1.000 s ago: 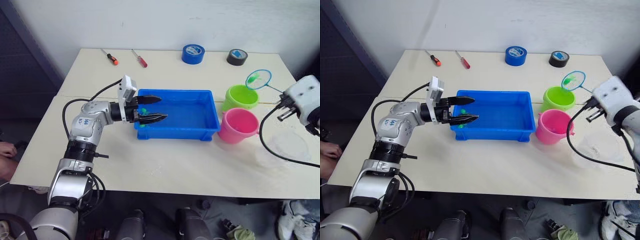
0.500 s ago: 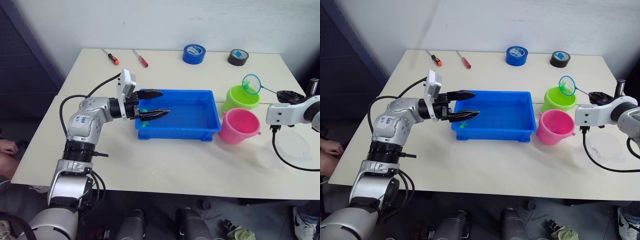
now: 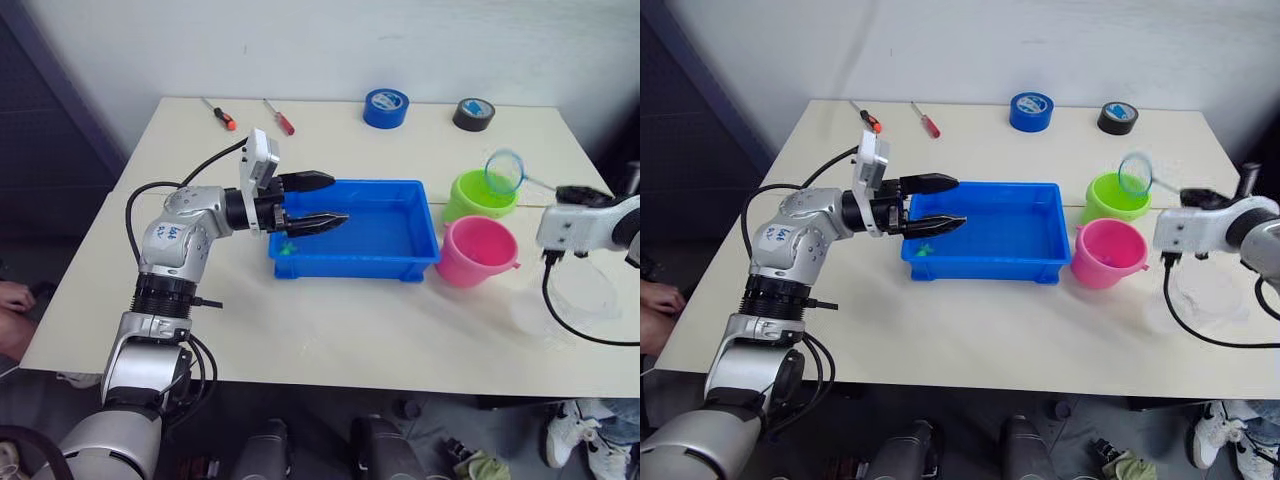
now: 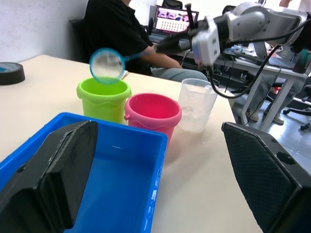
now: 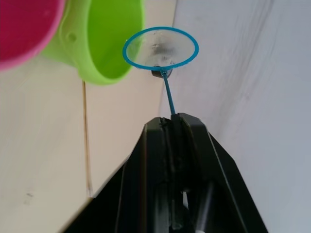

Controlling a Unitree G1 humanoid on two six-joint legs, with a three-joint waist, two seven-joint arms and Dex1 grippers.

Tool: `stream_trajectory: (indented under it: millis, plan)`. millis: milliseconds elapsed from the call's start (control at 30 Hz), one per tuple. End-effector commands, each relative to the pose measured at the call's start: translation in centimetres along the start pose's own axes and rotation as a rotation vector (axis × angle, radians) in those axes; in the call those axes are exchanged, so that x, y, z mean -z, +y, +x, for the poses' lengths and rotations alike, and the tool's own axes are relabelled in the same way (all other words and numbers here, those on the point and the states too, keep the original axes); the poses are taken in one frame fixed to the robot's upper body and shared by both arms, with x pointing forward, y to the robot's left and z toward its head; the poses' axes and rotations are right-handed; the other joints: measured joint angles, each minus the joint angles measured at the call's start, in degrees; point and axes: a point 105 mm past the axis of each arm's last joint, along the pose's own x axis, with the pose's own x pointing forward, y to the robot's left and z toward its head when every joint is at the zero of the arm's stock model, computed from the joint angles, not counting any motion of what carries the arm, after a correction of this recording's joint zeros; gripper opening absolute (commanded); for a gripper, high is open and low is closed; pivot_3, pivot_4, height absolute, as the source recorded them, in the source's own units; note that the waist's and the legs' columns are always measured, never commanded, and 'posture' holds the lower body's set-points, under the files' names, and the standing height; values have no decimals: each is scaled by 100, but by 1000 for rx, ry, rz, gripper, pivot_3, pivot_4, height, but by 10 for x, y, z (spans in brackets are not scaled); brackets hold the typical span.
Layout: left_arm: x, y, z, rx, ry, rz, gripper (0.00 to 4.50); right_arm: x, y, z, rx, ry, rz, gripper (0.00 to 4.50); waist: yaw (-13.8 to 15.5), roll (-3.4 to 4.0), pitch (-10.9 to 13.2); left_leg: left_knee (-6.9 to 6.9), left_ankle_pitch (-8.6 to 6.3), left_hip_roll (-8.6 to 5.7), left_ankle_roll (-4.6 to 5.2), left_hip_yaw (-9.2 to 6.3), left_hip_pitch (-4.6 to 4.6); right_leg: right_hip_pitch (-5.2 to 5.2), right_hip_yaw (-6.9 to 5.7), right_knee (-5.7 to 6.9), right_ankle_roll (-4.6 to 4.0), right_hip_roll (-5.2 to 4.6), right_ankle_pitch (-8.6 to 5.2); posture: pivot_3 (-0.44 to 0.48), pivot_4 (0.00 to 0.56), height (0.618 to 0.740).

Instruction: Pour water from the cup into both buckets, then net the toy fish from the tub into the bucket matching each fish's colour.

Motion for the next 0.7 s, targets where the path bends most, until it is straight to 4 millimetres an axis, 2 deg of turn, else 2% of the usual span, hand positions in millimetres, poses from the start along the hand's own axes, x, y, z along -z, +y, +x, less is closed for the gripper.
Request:
stream_trajectory:
  millis: [33, 100, 167, 300, 433, 533, 700]
  plan:
    - [0, 5, -23, -39, 43, 34, 4451, -42, -15, -6, -37, -189, 517, 0, -37, 1, 0, -2, 2, 1, -3, -1, 1, -1, 0, 5, 0, 0, 0, 0, 150, 740]
    - [7, 4, -36, -52, 88, 36, 4451, -64, -9, -8, -123, -255, 609, 0, -56, 4, -2, -3, 2, 5, -4, -8, 2, -2, -3, 15, 0, -5, 0, 0, 150, 740]
    - [20, 1, -60, -79, 159, 18, 4451, -98, 12, -9, -279, -350, 655, 0, -77, 5, -3, -7, 2, 7, -6, -16, 2, -2, -9, 15, -1, -11, 0, 0, 150, 740]
    - [32, 0, -94, -163, 246, 5, 4451, -133, 43, -7, -440, -422, 645, 0, -92, 4, -2, -8, -1, 7, -4, -24, -1, 1, -7, 8, -1, -24, 0, 0, 150, 740]
    - [33, 0, -119, -253, 284, 9, 4451, -150, 68, 4, -504, -444, 597, 0, -54, 4, -2, -7, -5, -3, 2, -30, -4, 1, -4, 0, -1, -36, 0, 0, 150, 740]
    - [30, -5, -128, -287, 298, 6, 4451, -159, 85, 13, -540, -469, 517, 0, -24, 4, -2, -6, -8, -10, 8, -29, -5, -3, -7, 3, -1, -43, 0, 0, 150, 740]
    - [27, -14, -136, -326, 315, -3, 4451, -172, 100, 23, -569, -517, 478, 0, -27, 3, -2, -6, -13, -10, 15, -26, -6, -2, -9, 6, -1, -45, 0, 0, 150, 740]
